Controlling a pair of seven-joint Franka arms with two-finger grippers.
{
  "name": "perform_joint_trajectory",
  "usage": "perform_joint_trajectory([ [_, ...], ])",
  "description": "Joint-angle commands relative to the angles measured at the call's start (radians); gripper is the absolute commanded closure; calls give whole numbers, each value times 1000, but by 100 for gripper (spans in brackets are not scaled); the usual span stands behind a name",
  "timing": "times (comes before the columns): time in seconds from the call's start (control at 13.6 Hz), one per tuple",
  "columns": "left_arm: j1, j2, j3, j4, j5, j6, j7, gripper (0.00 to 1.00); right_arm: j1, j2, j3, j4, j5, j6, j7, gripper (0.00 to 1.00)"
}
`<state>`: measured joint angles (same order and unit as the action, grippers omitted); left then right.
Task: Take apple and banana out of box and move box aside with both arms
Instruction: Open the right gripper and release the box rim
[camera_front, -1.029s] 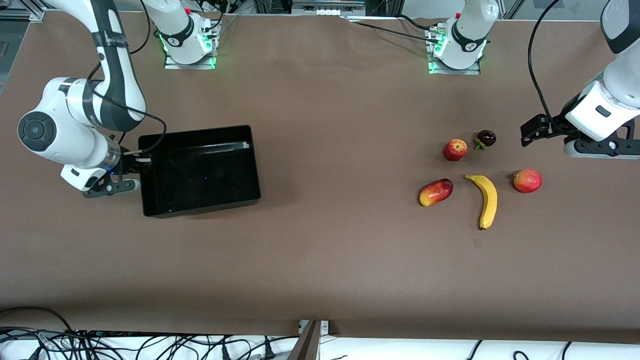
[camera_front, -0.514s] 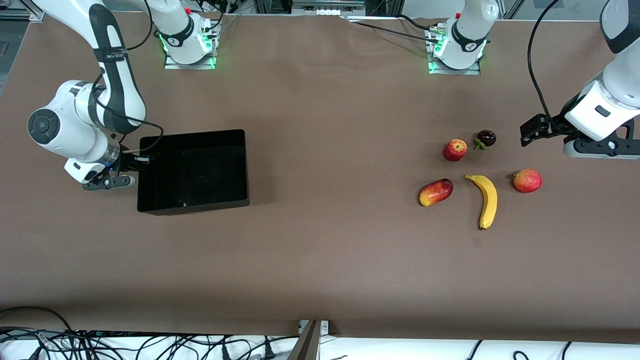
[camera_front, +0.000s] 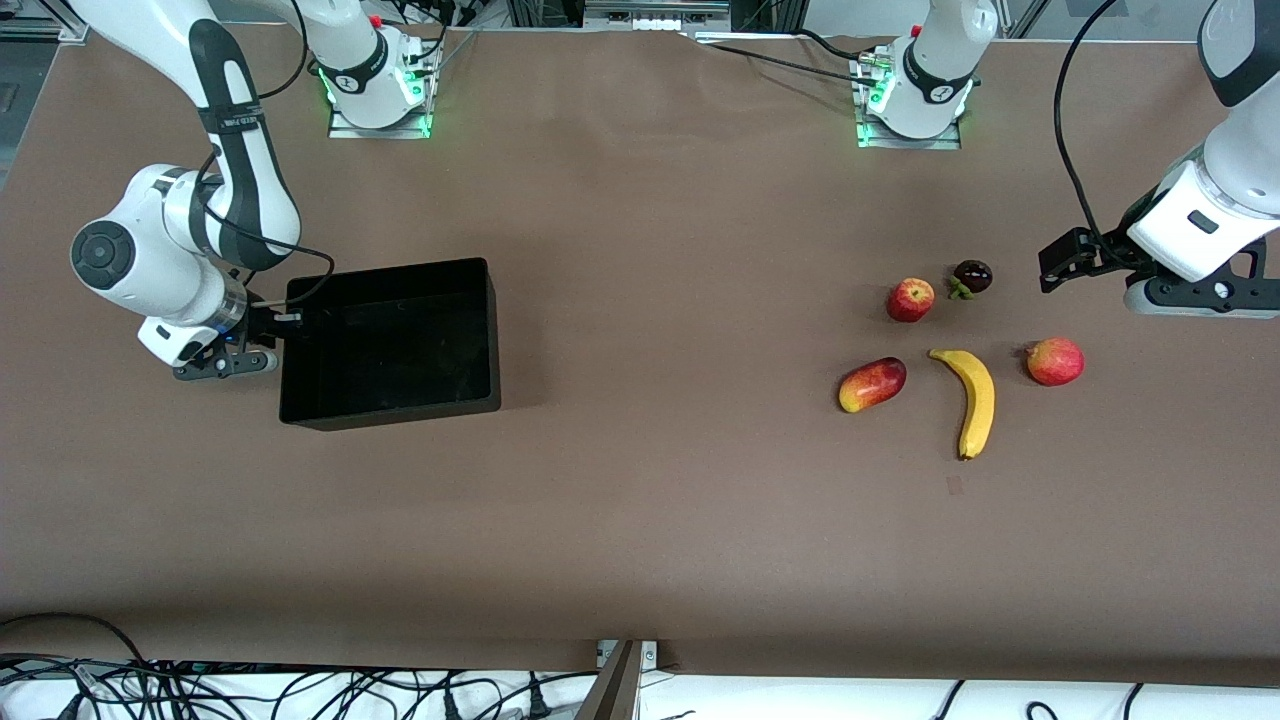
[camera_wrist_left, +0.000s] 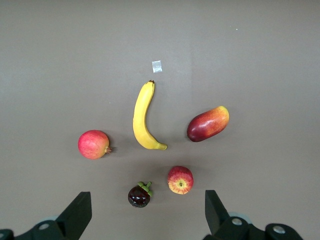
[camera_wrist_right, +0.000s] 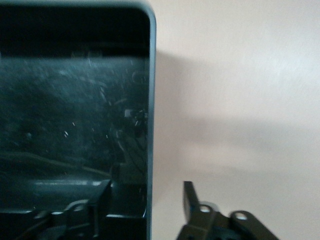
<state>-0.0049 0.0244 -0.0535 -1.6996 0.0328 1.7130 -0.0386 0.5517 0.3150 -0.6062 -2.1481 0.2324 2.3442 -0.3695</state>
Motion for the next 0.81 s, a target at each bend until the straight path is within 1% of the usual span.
perform_joint_trajectory([
  [0.0, -6, 6, -2, 17, 18, -9, 2, 0, -6, -27, 0, 110, 16, -121, -25, 0],
  [0.22, -6, 8, -2, 17, 18, -9, 2, 0, 4, -37, 5, 256, 15, -320, 53, 0],
  [0.29, -6, 8, -2, 17, 18, -9, 2, 0, 13, -48, 6, 296, -2, -371, 67, 0],
  [0.44, -4, 8, -2, 17, 16, -10, 2, 0, 36, -92, 2, 356, -22, -463, 90, 0],
  [0.59, -4, 8, -2, 17, 16, -10, 2, 0, 39, -134, 5, 428, -28, -607, 147, 0],
  [0.66, -4, 8, -2, 17, 18, -10, 2, 0, 43, -155, 6, 459, -53, -662, 179, 0],
  [0.73, -4, 8, -2, 17, 16, -10, 2, 0, 51, -187, 11, 470, -88, -690, 201, 0],
])
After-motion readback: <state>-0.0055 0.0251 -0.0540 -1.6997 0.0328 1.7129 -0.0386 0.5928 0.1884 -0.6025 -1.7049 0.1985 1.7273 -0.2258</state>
